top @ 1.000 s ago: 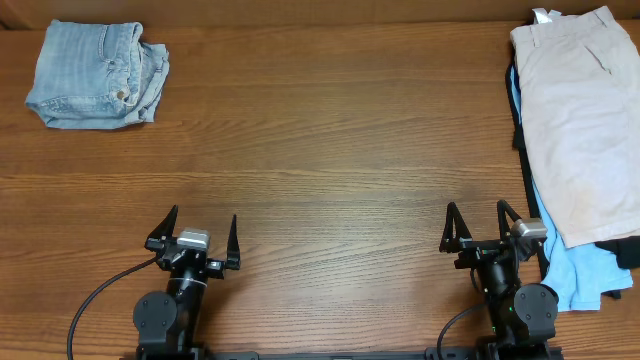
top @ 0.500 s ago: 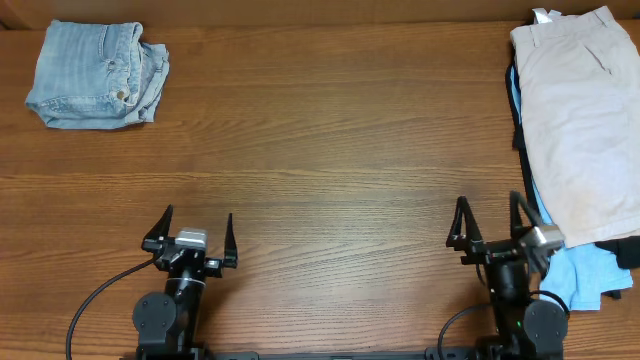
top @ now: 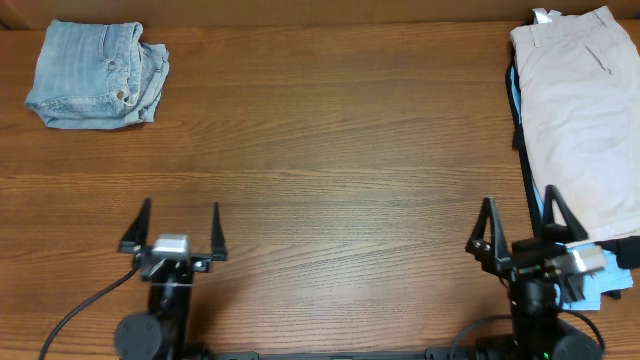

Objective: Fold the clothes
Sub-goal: 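Reach the right gripper to the beige khaki pants on the right stack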

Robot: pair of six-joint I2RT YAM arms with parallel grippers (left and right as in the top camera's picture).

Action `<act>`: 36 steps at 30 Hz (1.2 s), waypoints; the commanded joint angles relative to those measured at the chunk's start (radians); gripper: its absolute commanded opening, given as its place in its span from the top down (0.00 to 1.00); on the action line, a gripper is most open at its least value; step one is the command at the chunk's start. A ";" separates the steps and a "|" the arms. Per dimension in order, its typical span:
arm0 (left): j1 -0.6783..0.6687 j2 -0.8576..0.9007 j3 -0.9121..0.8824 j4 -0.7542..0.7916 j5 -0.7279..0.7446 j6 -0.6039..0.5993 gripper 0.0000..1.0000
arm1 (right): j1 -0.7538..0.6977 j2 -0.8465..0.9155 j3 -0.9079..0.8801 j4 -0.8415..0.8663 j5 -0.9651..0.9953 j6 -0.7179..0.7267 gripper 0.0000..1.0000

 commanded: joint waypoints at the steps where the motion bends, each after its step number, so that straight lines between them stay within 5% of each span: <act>1: 0.003 0.026 0.122 -0.026 -0.008 -0.021 0.00 | 0.005 0.005 0.111 -0.066 0.006 -0.060 0.00; 10: 0.002 0.396 0.511 -0.306 0.082 0.003 0.00 | 0.005 0.229 0.435 -0.373 0.019 -0.078 0.00; 21: -0.004 0.938 1.033 -0.752 0.089 0.077 0.00 | 0.005 0.765 0.885 -0.830 0.032 -0.077 0.00; 36: -0.010 1.484 1.040 -0.719 0.147 0.106 0.00 | -0.008 1.294 0.961 -0.833 0.052 -0.077 0.00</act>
